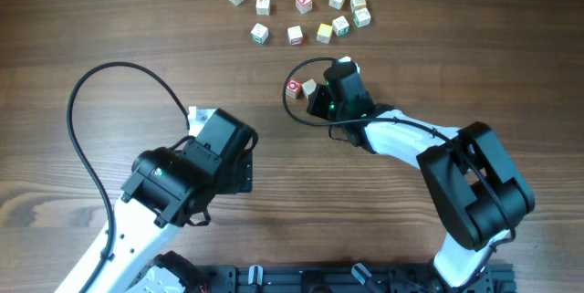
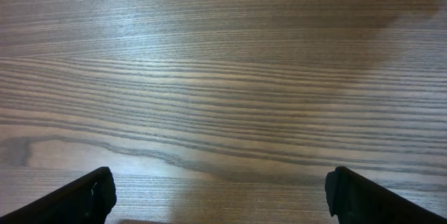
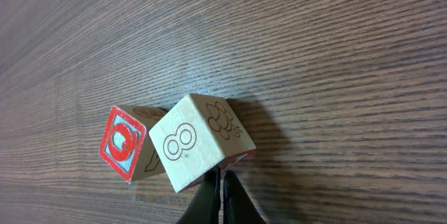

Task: Form a circle

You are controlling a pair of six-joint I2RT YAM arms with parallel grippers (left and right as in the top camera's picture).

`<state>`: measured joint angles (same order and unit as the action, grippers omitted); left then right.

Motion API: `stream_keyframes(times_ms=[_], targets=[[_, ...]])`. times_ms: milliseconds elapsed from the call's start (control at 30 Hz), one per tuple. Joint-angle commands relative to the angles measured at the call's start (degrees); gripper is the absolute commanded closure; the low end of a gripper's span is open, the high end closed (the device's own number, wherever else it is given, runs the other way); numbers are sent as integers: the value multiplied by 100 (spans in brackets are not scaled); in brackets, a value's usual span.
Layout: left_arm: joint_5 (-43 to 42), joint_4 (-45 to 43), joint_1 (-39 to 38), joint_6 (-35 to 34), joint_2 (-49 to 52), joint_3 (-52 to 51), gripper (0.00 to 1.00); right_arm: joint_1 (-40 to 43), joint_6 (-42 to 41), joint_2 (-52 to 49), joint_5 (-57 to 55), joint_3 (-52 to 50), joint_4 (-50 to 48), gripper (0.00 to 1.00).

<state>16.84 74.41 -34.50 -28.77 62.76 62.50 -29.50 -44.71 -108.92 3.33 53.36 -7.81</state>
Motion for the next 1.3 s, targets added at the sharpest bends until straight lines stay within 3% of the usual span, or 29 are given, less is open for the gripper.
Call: stream_keyframes(times_ms=[0,900,1067,1200,1267], targets=[[74,0,26,-13,-39,-26,0,-17,138,-133,-57,-50,-48,95],[74,0,26,-11,-39,-26,0,-17,103,-133,57,-50,216,95],[74,0,26,-11,-39,-26,0,-17,-85,42,55,-50,605,95],[74,0,26,-11,-39,-26,0,39,-341,702,-190,-48,1519,95],[74,0,26,-13,-39,-26,0,125,-17,1080,-188,-35,1657,80]])
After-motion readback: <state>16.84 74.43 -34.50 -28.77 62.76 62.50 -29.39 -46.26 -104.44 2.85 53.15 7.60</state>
